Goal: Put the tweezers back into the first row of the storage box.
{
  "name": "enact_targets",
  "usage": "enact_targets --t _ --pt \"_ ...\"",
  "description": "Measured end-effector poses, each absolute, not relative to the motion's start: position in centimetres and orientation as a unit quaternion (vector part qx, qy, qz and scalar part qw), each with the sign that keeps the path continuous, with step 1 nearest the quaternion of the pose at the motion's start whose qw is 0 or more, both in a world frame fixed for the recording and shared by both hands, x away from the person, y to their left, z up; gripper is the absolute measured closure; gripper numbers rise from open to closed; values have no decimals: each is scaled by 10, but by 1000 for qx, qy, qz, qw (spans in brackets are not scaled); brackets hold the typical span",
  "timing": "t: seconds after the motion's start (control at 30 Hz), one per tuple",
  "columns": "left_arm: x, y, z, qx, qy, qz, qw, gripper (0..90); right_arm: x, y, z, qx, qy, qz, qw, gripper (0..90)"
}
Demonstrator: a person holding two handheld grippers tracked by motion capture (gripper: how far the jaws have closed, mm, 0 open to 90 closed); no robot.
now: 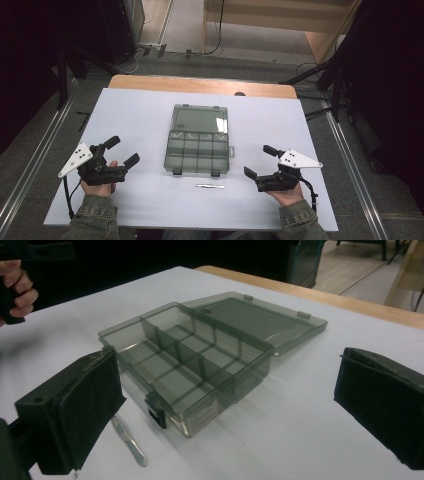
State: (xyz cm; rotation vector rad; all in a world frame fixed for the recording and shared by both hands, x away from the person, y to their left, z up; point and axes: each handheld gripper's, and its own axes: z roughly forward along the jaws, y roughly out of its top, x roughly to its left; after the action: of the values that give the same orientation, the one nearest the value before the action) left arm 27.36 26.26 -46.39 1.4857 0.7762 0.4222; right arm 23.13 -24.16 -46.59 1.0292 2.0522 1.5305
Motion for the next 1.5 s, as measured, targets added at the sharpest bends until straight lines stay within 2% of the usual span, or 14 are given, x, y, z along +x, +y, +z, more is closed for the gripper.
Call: enact_targets --t 0.93,1.5 --pt "273 262 -464 656 340 183 649 0 239 -190 -473 312 805 490 122 0" --pt "273 261 -464 656 339 182 650 0 237 -163 -477 261 852 442 100 21"
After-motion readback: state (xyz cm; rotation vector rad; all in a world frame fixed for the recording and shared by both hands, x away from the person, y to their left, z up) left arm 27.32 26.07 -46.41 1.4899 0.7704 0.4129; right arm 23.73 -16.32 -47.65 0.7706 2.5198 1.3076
